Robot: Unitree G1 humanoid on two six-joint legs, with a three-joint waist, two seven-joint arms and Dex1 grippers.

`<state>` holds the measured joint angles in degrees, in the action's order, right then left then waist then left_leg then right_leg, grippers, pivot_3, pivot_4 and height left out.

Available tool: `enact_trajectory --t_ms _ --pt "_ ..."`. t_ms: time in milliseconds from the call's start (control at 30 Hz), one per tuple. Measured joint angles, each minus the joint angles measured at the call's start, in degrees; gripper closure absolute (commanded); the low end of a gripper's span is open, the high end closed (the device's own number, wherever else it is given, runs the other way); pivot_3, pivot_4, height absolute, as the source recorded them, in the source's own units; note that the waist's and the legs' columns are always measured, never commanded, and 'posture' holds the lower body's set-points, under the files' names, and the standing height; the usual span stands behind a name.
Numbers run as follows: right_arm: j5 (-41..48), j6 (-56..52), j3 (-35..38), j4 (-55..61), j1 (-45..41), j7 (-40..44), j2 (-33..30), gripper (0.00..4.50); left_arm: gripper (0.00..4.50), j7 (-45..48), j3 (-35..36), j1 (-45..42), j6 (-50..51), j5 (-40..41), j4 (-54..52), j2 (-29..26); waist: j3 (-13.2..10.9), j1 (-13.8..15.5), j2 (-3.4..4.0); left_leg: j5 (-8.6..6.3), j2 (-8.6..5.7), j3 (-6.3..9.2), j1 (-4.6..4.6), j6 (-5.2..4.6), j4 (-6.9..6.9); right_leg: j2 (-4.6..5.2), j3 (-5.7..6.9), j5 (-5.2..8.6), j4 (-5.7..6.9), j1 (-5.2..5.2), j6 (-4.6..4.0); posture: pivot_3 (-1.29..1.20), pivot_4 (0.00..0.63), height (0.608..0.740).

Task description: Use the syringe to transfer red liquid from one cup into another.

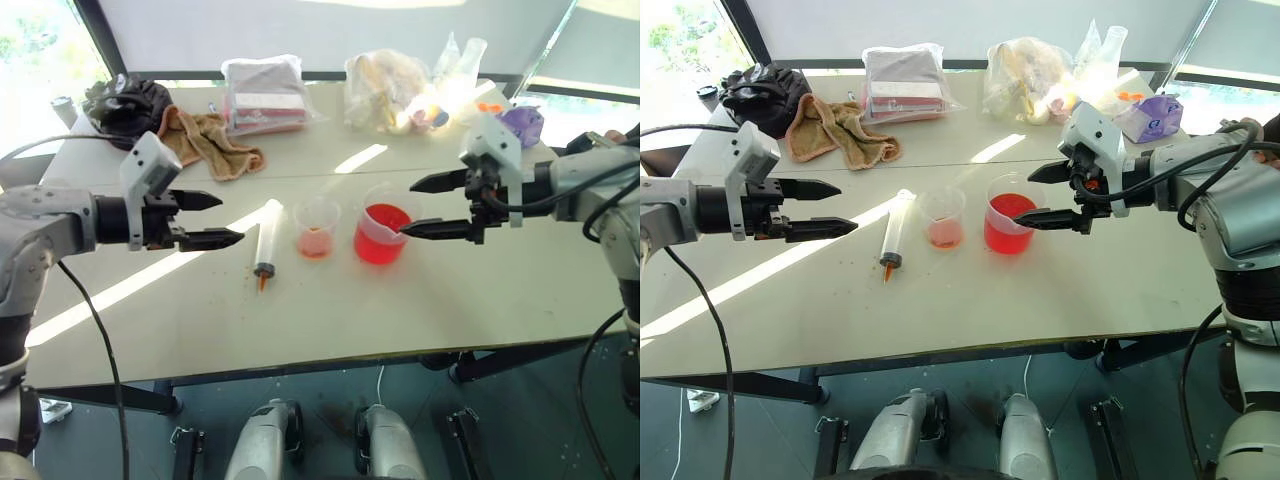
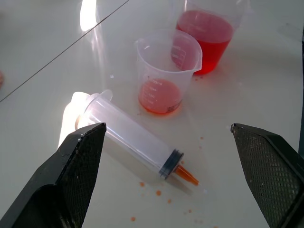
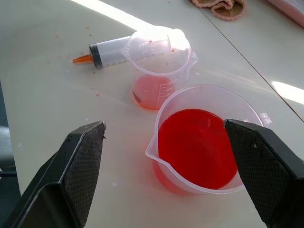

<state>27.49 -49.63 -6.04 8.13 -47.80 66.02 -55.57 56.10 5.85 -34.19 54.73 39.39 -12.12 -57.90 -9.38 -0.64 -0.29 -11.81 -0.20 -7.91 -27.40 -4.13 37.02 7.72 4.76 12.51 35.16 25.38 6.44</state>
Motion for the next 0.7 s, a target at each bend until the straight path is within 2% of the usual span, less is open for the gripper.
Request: enact_trajectory --t_ms 167,333,600,700 --pt "-0.3 0.0 0.0 -0.5 0.0 -0.2 0.3 0.31 0.1 -6.0 0.2 -3.3 6.3 0.9 0.2 3.3 0.0 0.1 0.0 0.01 -0.01 0.01 0.0 -0.01 0.06 -0.02 0.02 -0.01 0.03 -0.08 0.03 0.0 0.15 0.74" --pt "-0.4 -0.1 0.0 -0.6 0.0 -0.5 0.5 0.31 0.1 -18.8 1.6 -9.8 18.7 0.9 1.5 11.7 0.0 0.2 0.0 0.03 -0.02 0.03 0.0 -0.07 0.18 -0.14 0.08 -0.12 0.1 -0.2 0.25 0.0 0.15 0.74" --pt "-0.3 -1.0 0.1 0.2 -0.3 -1.7 0.5 0.31 0.1 -37.1 1.6 -22.3 30.9 -8.1 11.6 24.3 0.0 0.9 -0.03 0.1 -0.03 0.07 0.02 -0.26 0.36 -0.19 0.19 -0.11 0.16 -0.35 0.29 0.0 0.15 0.74" --pt "-0.3 -1.4 0.5 0.9 -0.1 -2.3 0.4 0.31 0.1 -40.2 1.0 -25.5 33.5 -11.0 15.4 26.0 0.0 1.1 -0.03 0.09 -0.03 0.06 0.02 -0.27 0.37 -0.19 0.19 -0.11 0.16 -0.35 0.29 0.0 0.15 0.74"
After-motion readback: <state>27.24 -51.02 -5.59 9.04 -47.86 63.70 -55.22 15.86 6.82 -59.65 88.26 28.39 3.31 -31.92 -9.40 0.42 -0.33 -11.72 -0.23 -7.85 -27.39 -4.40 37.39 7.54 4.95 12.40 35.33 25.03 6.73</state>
